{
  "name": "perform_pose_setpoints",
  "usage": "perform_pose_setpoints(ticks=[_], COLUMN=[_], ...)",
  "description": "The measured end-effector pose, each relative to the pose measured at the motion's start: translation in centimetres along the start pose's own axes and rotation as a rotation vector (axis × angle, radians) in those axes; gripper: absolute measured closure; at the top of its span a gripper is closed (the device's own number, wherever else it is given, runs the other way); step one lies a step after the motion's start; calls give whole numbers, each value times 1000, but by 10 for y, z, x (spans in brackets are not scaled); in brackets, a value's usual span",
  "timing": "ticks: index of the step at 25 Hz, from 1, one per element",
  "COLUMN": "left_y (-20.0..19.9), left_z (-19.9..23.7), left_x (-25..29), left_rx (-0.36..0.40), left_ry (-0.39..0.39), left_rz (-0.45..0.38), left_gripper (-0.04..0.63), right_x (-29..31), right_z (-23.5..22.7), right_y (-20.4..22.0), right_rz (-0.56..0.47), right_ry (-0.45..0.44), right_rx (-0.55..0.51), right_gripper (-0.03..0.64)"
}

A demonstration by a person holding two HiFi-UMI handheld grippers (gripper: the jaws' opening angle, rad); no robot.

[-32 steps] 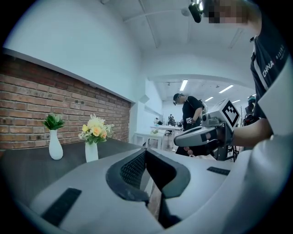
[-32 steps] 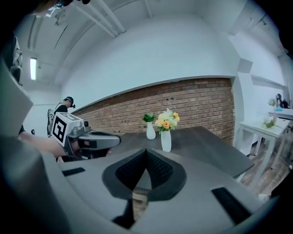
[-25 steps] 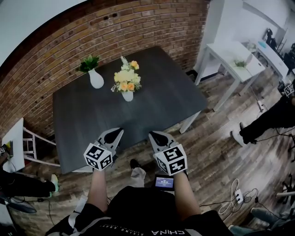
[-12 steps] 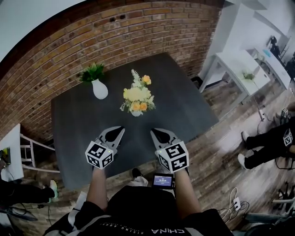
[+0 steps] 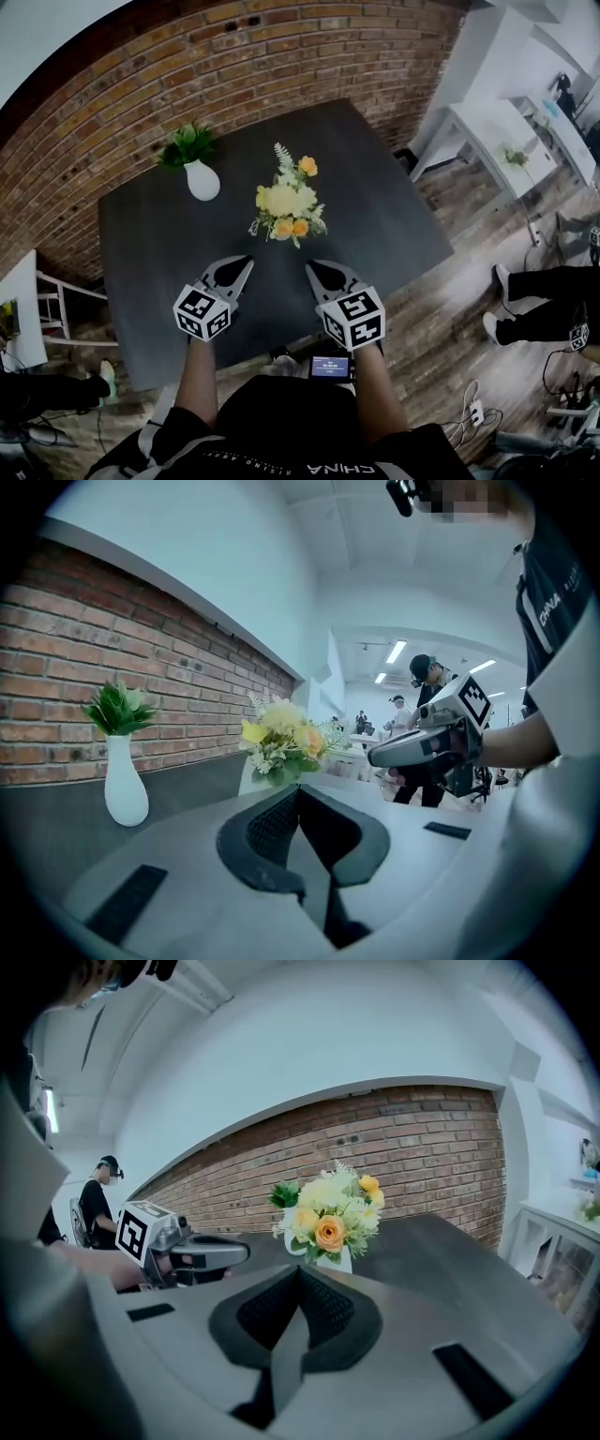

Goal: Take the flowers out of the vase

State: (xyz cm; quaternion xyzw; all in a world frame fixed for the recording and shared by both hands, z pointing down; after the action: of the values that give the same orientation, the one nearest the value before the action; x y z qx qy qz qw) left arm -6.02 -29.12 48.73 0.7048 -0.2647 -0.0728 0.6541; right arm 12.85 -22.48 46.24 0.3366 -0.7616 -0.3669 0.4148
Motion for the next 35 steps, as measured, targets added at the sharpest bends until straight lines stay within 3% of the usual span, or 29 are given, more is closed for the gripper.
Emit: perform_pose_setpoints(ticks=[10,18,23,27,29,30,35], left_y=[-24,-28,-20,2,14,19,38], left_z=[6,0,-6,-7,-6,-6,6], left_x=[21,28,27,38,47,52,85], left_rx=[2,1,-46,-37,-61,-66,-31], left_ry=[-92,-134,-108,-81,-84,-86,-114], left_rz=[12,26,-2,69,84,95,133], left_gripper=[592,592,591,587,498,441,341], right_x=[1,0,-3,4,8,10,27], right_z=[-43,-58,-66,-68,-70,-72,-82], right_y=[-40,-51,-51,-48,-45,-43,-34], right_rz=[8,-6,-23,10,31,44,88], right_ry=[-56,-115,-151,-188,-211,-230,-289], right_rx=[-58,-47,-6,-31,-50,-48,-70], right_gripper=[609,609,609,607,606,563,424])
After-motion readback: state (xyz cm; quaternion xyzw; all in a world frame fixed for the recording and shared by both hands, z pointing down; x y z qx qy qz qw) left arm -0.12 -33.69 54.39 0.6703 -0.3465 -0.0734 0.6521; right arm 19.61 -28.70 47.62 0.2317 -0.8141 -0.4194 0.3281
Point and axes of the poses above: the fingertips, and each gripper's own axes: x forward along the fingers, z to its left, y out of its underside, the point moved 6 cm from there along -x, backward along the fingers, and after that the axes turned 14 degrees about x, right-handed, at the moved point
